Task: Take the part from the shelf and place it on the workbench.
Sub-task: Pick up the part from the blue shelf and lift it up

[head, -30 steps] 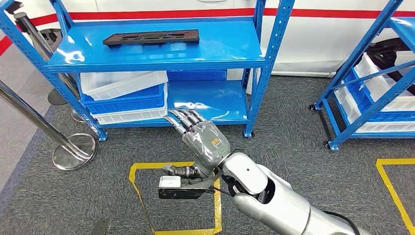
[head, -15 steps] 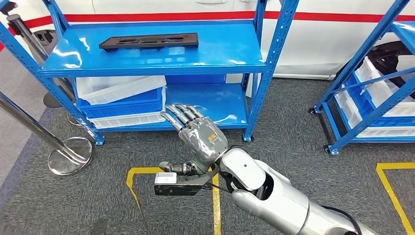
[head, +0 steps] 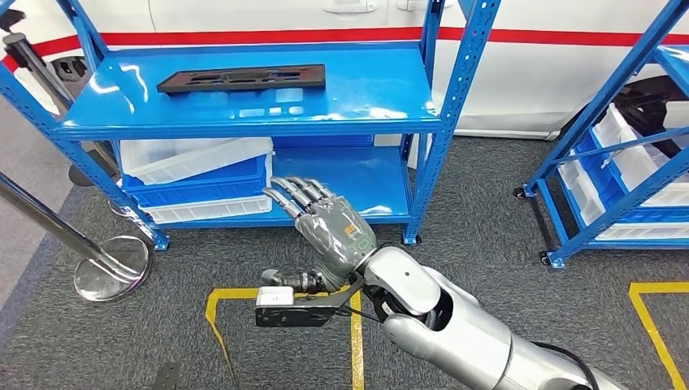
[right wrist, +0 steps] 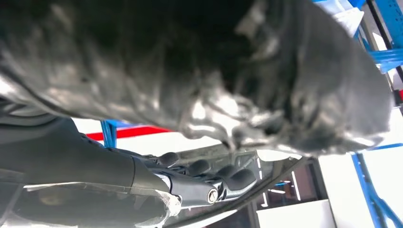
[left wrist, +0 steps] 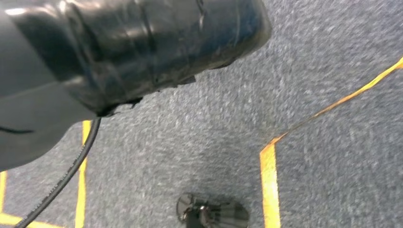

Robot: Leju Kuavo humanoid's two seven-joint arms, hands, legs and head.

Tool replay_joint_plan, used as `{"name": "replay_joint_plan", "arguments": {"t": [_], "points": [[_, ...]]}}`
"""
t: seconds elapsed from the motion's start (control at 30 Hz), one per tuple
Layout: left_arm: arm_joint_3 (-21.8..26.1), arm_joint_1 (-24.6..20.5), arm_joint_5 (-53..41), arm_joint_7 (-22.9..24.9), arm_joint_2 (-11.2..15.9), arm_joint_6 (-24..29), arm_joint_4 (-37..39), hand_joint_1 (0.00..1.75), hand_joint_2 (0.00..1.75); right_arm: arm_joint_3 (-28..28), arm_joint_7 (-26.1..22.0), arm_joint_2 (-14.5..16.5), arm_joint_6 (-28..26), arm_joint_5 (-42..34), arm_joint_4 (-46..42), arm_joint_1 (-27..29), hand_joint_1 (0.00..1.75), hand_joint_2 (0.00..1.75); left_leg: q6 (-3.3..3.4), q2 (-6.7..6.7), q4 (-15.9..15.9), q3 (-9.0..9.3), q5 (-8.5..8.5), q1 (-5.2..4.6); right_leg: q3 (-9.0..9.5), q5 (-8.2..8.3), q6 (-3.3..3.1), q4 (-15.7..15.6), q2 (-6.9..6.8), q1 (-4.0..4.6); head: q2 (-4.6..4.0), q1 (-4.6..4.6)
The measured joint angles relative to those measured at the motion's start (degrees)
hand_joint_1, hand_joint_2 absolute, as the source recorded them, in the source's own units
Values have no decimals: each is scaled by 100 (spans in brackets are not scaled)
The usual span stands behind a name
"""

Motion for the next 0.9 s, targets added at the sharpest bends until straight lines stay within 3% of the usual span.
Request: {"name": "replay_joint_plan", "arguments": {"t": [0.07,0.1,0.17,0.2,0.23,0.27,0.33,0.37,0.43,0.5,0.57,0.67,0.7,0.73,0.77,0.83,0.9], "points": [[0,-9,-1,28,2,9,0,0,0,0,-25,18,-41,-19,18,12,0,0,-64,13,204,-77,-132,12,65,-17,-70,-54,-4,-21,0,-17],[0,-15,-2,30,4,17,0,0,0,0,-33,28,-57,-20,26,18,0,0,-87,18,483,-219,-257,18,99,-28,-97,-72,-10,-29,0,-27],[-1,-15,-4,29,8,38,0,0,0,0,-49,38,-110,-22,43,52,0,0,-122,21,1255,-675,-509,19,128,-60,-138,-74,-20,-19,-1,-40],[-2,-2,-4,29,9,46,0,0,0,0,-58,39,-139,-23,50,78,0,0,-132,21,1527,-872,-542,20,137,-75,-147,-69,-20,-14,-1,-39],[-2,12,-5,29,9,51,1,0,0,0,-68,39,-170,-23,56,103,0,0,-135,21,1602,-978,-466,20,147,-92,-151,-61,-18,-11,-1,-39],[-2,21,-7,30,8,52,1,0,0,0,-79,39,-194,-23,59,118,0,0,-131,23,1444,-965,-280,20,160,-112,-148,-47,-15,-11,0,-40],[-2,17,-9,31,10,54,2,0,0,0,-95,42,-221,-23,58,129,0,0,-98,72,723,-708,171,9,193,-161,-124,-12,-17,-4,0,-40],[-2,5,-11,29,12,54,1,0,0,-1,-102,43,-226,-23,58,128,0,0,-66,101,391,-573,305,-9,199,-186,-102,7,-18,9,0,-39],[-2,-14,-15,26,13,53,1,0,0,-2,-109,44,-229,-23,57,129,0,0,5,136,102,-457,347,-45,199,-213,-47,16,-32,31,0,-35],[-2,-13,-16,21,12,53,1,0,0,-3,-111,44,-231,-23,56,130,0,0,73,101,71,-444,352,-39,202,-233,15,11,-64,37,-1,-32],[-3,-7,-17,15,11,54,2,0,0,-6,-112,43,-231,-23,54,129,0,0,149,70,36,-412,371,-12,138,-370,76,196,-80,33,-1,-21],[-2,-10,-20,9,10,54,1,0,0,-8,-115,39,-233,-23,52,156,0,0,220,20,23,-396,375,-7,-327,-852,124,1167,-75,12,-1,-6],[-2,-6,-21,9,10,54,2,0,0,-7,-116,37,-233,-23,54,177,0,0,222,-4,25,-395,373,-9,-485,-939,131,1459,-75,6,-1,-7],[-2,-2,-21,8,10,54,2,0,0,-7,-116,34,-233,-23,56,196,0,0,221,-32,28,-395,370,-10,-560,-920,134,1575,-75,2,0,-6],[-3,0,-21,8,10,54,2,0,0,-7,-116,32,-233,-23,58,208,0,0,216,-65,32,-391,366,-9,-530,-794,129,1475,-73,-2,-1,-6],[-5,0,-23,5,6,54,2,0,0,-8,-116,31,-233,-23,60,211,0,0,194,-138,44,-381,353,-6,-214,-399,97,786,-14,-12,-1,-5],[-8,-7,-25,3,2,54,2,0,0,-9,-120,30,-233,-23,58,208,0,0,143,-203,75,-394,335,-19,83,-202,62,186,85,-10,0,-9]]}}
